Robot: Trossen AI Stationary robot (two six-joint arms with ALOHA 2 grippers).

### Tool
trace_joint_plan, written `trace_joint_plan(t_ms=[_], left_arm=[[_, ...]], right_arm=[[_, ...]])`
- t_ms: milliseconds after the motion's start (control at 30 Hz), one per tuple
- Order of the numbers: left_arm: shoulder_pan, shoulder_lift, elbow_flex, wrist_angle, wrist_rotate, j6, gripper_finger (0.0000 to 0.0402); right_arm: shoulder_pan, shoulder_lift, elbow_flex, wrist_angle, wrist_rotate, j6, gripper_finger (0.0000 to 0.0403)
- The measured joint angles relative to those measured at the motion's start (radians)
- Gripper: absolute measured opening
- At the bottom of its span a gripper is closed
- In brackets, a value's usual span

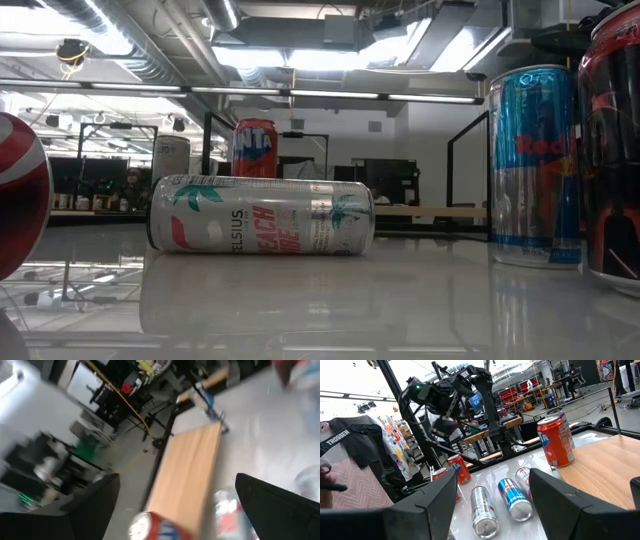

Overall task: Place canned beverage on shelf
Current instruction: Put the right red soda can on the shelf aligned with the red soda can

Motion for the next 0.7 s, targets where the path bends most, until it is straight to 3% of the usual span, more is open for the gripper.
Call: trace_joint_plan(t_ms=[333,467,700], left_arm=[[-0.048,0.000,0.000,0.000,-0.041,-0.376,0.0389],[-0.101,0.000,0.000,-0.004,0.003,-0.422,0.0389],[-0.203,0.000,0.000,-0.013,0.166,-0.579,0.0389]], right_arm=[[0.000,0.000,0.000,0.000,0.000,0.000,0.0239],[0.000,0.000,0.000,0.000,0.000,0.000,0.0239],[0.000,0.000,0.000,0.000,0.000,0.000,0.0239]])
